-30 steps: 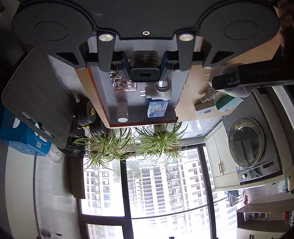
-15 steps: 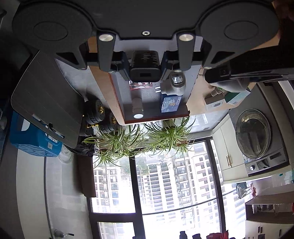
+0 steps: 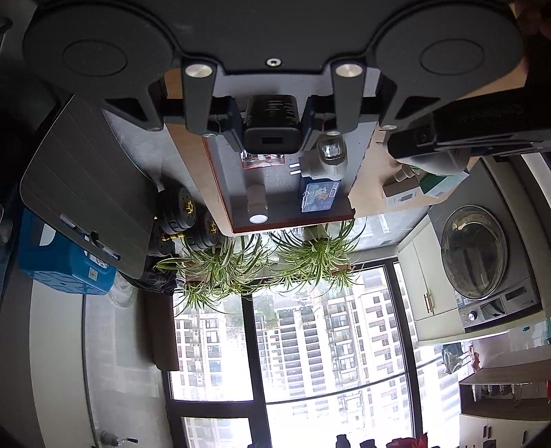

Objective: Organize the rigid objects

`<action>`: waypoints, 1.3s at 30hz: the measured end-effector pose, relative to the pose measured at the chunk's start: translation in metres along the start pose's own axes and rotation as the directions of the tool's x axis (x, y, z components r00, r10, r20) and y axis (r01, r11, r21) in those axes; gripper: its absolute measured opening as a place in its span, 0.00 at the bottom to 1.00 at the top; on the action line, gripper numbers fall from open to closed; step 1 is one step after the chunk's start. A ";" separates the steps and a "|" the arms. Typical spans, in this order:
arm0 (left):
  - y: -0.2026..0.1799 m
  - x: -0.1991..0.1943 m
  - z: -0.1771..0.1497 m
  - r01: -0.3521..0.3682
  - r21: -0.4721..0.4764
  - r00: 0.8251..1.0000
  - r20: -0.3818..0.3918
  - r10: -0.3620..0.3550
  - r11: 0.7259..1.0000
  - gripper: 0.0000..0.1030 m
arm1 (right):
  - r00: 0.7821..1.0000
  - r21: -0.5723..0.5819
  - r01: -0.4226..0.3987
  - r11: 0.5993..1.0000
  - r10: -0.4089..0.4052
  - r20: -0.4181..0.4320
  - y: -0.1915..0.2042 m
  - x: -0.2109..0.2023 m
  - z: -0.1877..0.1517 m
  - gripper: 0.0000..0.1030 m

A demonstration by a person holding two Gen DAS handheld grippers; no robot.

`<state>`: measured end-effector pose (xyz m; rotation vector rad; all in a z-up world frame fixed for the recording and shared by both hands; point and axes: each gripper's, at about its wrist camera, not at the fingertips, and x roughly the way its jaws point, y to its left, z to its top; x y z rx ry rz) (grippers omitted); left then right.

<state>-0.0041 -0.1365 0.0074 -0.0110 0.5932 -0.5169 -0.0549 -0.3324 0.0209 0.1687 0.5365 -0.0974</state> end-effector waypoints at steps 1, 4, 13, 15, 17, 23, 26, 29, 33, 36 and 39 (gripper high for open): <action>0.000 0.000 0.000 -0.002 0.000 1.000 0.000 0.002 1.000 0.60 | 1.000 -0.002 0.001 1.000 -0.001 -0.001 0.001 0.000 0.000 0.42; 0.001 0.000 0.000 -0.004 -0.002 1.000 0.000 0.004 1.000 0.60 | 1.000 -0.002 0.000 1.000 0.000 -0.005 0.002 0.001 -0.001 0.42; 0.002 -0.001 -0.001 -0.010 -0.005 1.000 -0.002 0.010 1.000 0.60 | 1.000 -0.009 -0.002 1.000 0.002 -0.014 0.003 0.004 -0.002 0.42; 0.002 -0.001 -0.001 -0.010 -0.006 1.000 -0.004 0.010 1.000 0.60 | 1.000 -0.008 -0.003 1.000 0.003 -0.014 0.003 0.004 -0.002 0.42; 0.003 -0.001 -0.001 -0.011 -0.007 1.000 -0.003 0.011 1.000 0.60 | 1.000 -0.009 -0.003 1.000 0.003 -0.014 0.003 0.004 -0.002 0.42; 0.004 -0.001 -0.002 -0.014 -0.012 1.000 -0.003 0.014 1.000 0.60 | 1.000 -0.014 -0.008 1.000 0.008 -0.020 0.006 0.005 -0.004 0.42; 0.004 -0.001 -0.002 -0.013 -0.013 1.000 -0.003 0.013 1.000 0.60 | 1.000 -0.015 -0.007 1.000 0.007 -0.020 0.006 0.005 -0.004 0.42; 0.004 -0.001 -0.002 -0.012 -0.013 1.000 -0.005 0.012 1.000 0.60 | 1.000 -0.017 -0.009 1.000 0.009 -0.022 0.007 0.006 -0.004 0.42; 0.005 -0.001 -0.003 -0.014 -0.019 1.000 -0.007 0.014 1.000 0.60 | 1.000 -0.019 -0.011 1.000 0.010 -0.026 0.008 0.008 -0.005 0.42; 0.005 -0.001 -0.003 -0.015 -0.022 1.000 -0.008 0.015 1.000 0.60 | 1.000 -0.020 -0.011 1.000 0.011 -0.029 0.009 0.009 -0.005 0.42; 0.006 0.000 -0.004 -0.015 -0.026 1.000 -0.011 0.015 1.000 0.60 | 0.999 -0.021 -0.014 1.000 0.013 -0.032 0.010 0.009 -0.006 0.42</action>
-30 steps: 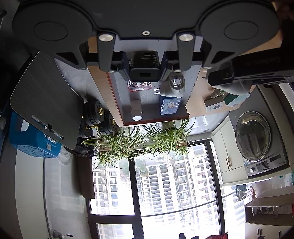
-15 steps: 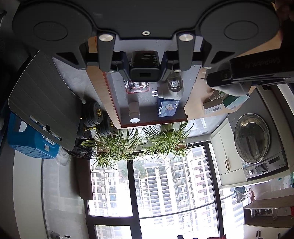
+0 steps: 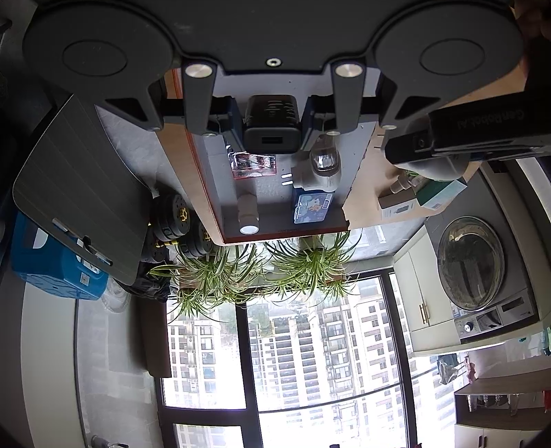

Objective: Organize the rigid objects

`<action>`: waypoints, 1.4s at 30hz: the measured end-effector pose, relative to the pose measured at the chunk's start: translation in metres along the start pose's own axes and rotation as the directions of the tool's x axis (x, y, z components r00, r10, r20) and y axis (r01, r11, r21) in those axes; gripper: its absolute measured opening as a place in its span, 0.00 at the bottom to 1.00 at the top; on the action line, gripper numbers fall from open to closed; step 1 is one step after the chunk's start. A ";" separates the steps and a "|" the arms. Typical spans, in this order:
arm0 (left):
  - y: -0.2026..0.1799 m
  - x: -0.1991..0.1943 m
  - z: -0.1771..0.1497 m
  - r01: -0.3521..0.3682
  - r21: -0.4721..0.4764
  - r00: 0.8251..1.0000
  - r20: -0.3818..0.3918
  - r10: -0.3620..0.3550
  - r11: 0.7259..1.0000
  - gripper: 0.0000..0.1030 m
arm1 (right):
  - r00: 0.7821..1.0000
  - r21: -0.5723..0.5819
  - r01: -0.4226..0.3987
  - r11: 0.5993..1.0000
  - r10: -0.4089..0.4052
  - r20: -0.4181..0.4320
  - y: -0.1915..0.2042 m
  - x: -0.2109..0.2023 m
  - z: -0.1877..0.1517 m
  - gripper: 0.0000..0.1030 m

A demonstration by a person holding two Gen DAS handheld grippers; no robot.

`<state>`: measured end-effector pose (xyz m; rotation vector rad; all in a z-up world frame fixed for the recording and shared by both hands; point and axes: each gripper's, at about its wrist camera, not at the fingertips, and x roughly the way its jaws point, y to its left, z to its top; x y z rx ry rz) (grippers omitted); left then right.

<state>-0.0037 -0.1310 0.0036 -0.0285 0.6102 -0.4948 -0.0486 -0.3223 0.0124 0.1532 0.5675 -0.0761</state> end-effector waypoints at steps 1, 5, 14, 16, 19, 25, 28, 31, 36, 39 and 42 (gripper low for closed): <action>0.000 0.000 0.000 -0.001 -0.001 1.000 0.000 0.001 1.000 0.60 | 1.000 0.000 0.000 1.000 0.000 -0.001 0.000 0.001 0.000 0.42; 0.000 0.001 0.000 -0.002 -0.002 1.000 -0.001 0.002 1.000 0.60 | 1.000 -0.002 -0.002 1.000 0.002 -0.005 0.001 0.001 0.000 0.42; 0.000 0.002 -0.001 -0.003 -0.008 1.000 -0.004 0.003 1.000 0.60 | 1.000 -0.004 -0.008 1.000 0.008 -0.009 0.002 0.002 0.000 0.42; 0.000 0.002 -0.001 -0.003 -0.009 1.000 -0.006 0.003 1.000 0.60 | 1.000 -0.004 -0.007 1.000 0.007 -0.009 0.002 0.002 0.000 0.42; 0.000 0.002 -0.002 -0.003 -0.010 1.000 -0.006 0.003 1.000 0.60 | 1.000 -0.004 -0.007 1.000 0.007 -0.010 0.002 0.003 0.000 0.42; 0.000 0.002 -0.003 -0.002 -0.011 1.000 -0.006 0.002 1.000 0.60 | 1.000 -0.005 -0.007 1.000 0.007 -0.011 0.002 0.003 -0.001 0.42; 0.001 0.003 -0.003 -0.004 -0.010 1.000 -0.007 0.004 1.000 0.60 | 1.000 -0.004 -0.008 1.000 0.008 -0.012 0.003 0.003 -0.001 0.42; 0.000 0.003 -0.004 -0.005 -0.011 1.000 -0.007 0.005 1.000 0.60 | 1.000 -0.004 -0.008 1.000 0.008 -0.012 0.003 0.003 -0.001 0.42; 0.000 0.003 -0.004 -0.004 -0.012 1.000 -0.009 0.004 1.000 0.60 | 1.000 -0.005 -0.008 1.000 0.008 -0.012 0.003 0.004 -0.001 0.42; 0.000 0.004 -0.005 -0.004 -0.012 1.000 -0.010 0.004 1.000 0.60 | 1.000 -0.005 -0.008 1.000 0.008 -0.013 0.003 0.004 -0.002 0.42; 0.000 0.004 -0.005 -0.004 -0.013 1.000 -0.010 0.003 1.000 0.60 | 1.000 -0.005 -0.008 1.000 0.007 -0.014 0.003 0.004 -0.002 0.42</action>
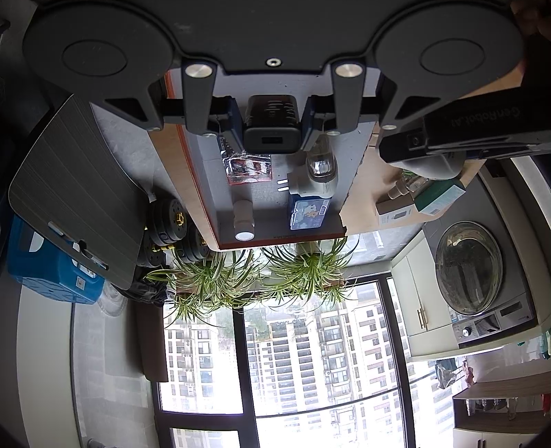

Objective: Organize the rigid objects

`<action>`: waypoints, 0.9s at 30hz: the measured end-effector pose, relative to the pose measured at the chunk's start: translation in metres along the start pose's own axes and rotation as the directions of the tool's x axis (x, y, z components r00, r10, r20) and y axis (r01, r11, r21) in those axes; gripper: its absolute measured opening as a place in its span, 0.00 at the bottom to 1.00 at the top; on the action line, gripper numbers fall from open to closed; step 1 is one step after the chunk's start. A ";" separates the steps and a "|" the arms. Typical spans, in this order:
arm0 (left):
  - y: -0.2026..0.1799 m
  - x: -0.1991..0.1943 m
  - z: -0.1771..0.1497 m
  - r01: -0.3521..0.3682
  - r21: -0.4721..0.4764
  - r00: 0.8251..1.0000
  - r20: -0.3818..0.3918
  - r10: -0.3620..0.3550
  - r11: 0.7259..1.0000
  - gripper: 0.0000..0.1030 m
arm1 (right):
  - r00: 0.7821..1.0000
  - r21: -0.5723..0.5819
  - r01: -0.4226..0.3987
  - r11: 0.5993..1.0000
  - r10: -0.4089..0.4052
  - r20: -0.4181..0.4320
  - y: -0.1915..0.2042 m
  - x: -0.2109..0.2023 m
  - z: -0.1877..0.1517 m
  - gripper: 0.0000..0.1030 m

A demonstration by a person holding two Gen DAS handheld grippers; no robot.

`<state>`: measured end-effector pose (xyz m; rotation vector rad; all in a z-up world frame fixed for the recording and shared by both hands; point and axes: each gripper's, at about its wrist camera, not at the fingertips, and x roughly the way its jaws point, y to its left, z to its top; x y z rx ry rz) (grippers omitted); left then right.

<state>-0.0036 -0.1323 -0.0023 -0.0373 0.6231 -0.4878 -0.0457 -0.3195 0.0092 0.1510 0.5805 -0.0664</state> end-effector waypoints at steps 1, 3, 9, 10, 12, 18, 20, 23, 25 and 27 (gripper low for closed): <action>0.000 0.000 0.000 0.000 0.000 1.000 0.000 0.000 1.000 0.60 | 1.000 0.000 0.000 1.000 0.000 -0.001 0.000 0.000 0.000 0.42; 0.000 0.000 0.000 0.000 0.000 1.000 -0.001 0.000 1.000 0.60 | 1.000 0.001 0.000 1.000 0.000 -0.004 0.000 0.001 -0.001 0.42; 0.000 0.001 -0.001 0.000 0.000 1.000 -0.004 0.000 1.000 0.60 | 1.000 0.000 -0.001 1.000 0.001 -0.012 0.000 0.004 -0.003 0.42; 0.000 0.001 -0.001 0.000 0.000 1.000 -0.004 0.000 1.000 0.60 | 1.000 0.000 -0.001 1.000 0.001 -0.012 0.000 0.004 -0.003 0.42; 0.000 0.001 -0.001 0.001 0.000 1.000 -0.004 -0.001 1.000 0.60 | 1.000 0.001 -0.001 1.000 0.001 -0.012 0.000 0.004 -0.003 0.42; 0.001 0.005 -0.003 0.002 -0.001 1.000 -0.012 -0.002 1.000 0.60 | 1.000 -0.001 -0.003 1.000 0.003 -0.022 0.001 0.006 -0.004 0.42; 0.001 0.005 -0.004 0.003 -0.001 1.000 -0.014 -0.003 1.000 0.60 | 1.000 -0.001 -0.004 1.000 0.004 -0.026 0.001 0.007 -0.004 0.42; 0.001 0.006 -0.004 0.002 -0.002 1.000 -0.015 -0.002 1.000 0.60 | 1.000 -0.003 -0.006 1.000 0.006 -0.030 0.001 0.008 -0.004 0.42; 0.001 0.006 -0.004 0.003 -0.002 1.000 -0.016 -0.003 1.000 0.60 | 0.999 -0.004 -0.006 1.000 0.006 -0.033 0.001 0.008 -0.003 0.42; 0.001 0.007 -0.004 0.003 -0.003 1.000 -0.018 -0.003 1.000 0.60 | 0.999 -0.003 -0.006 1.000 0.006 -0.036 0.001 0.009 -0.003 0.42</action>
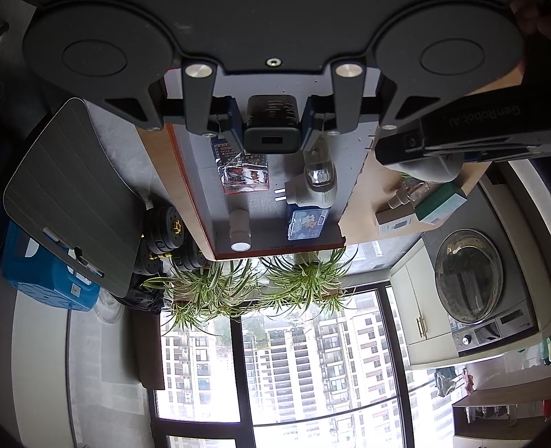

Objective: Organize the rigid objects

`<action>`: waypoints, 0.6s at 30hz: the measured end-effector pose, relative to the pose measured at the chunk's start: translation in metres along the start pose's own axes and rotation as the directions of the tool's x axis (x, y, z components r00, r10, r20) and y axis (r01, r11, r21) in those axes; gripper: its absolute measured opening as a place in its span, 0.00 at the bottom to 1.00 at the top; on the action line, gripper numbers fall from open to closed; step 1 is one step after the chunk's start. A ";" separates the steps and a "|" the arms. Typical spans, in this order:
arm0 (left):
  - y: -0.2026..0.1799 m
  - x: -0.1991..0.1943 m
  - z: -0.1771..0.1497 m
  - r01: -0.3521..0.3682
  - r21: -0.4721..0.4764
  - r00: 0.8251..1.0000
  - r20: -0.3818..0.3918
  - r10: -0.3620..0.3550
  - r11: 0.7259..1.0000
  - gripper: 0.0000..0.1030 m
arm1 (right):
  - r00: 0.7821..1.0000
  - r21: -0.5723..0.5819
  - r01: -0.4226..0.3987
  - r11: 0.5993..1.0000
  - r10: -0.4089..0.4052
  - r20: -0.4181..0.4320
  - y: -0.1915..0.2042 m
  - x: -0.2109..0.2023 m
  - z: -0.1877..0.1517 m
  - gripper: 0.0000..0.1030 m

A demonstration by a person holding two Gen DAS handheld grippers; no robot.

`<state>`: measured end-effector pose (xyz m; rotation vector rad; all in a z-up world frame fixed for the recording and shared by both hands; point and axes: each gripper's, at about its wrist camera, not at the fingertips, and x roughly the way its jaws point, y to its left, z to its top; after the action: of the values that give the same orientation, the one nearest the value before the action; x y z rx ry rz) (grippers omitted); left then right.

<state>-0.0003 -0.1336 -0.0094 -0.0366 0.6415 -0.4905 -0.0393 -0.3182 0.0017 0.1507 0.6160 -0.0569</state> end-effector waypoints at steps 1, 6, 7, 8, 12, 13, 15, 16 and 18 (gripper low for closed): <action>0.000 0.000 0.000 0.001 -0.001 1.000 -0.002 -0.001 1.000 0.60 | 1.000 0.000 0.000 1.000 0.000 -0.002 0.000 0.001 0.000 0.42; 0.002 0.003 -0.001 0.002 -0.004 1.000 -0.011 -0.002 1.000 0.60 | 1.000 -0.001 0.000 1.000 0.000 -0.015 0.000 0.005 0.000 0.42; 0.002 0.003 -0.001 0.002 -0.004 1.000 -0.012 -0.002 1.000 0.60 | 1.000 0.000 0.000 1.000 0.000 -0.017 0.000 0.005 0.000 0.42; 0.003 0.004 -0.001 0.003 -0.005 1.000 -0.013 -0.003 1.000 0.60 | 1.000 0.000 0.000 1.000 0.000 -0.019 0.000 0.006 0.000 0.42; 0.003 0.007 -0.001 0.004 -0.006 1.000 -0.021 -0.005 1.000 0.60 | 1.000 0.002 0.003 1.000 -0.003 -0.031 -0.001 0.011 0.000 0.42; 0.004 0.008 -0.001 0.005 -0.006 1.000 -0.024 -0.005 1.000 0.60 | 0.999 0.002 0.004 1.000 -0.004 -0.035 -0.001 0.012 -0.001 0.42; 0.004 0.010 -0.001 0.006 -0.007 1.000 -0.030 -0.006 1.000 0.60 | 0.999 0.004 0.005 1.000 -0.005 -0.042 -0.001 0.014 -0.001 0.42; 0.005 0.010 -0.001 0.006 -0.007 0.999 -0.032 -0.006 1.000 0.60 | 0.999 0.006 0.006 1.000 -0.005 -0.045 -0.002 0.015 -0.002 0.42; 0.006 0.013 -0.002 0.005 -0.009 0.999 -0.038 -0.005 1.000 0.60 | 0.999 0.008 0.006 1.000 -0.006 -0.051 -0.002 0.018 -0.002 0.42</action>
<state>0.0100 -0.1343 -0.0192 -0.0373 0.6807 -0.4944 -0.0262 -0.3204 -0.0106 0.1584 0.6672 -0.0616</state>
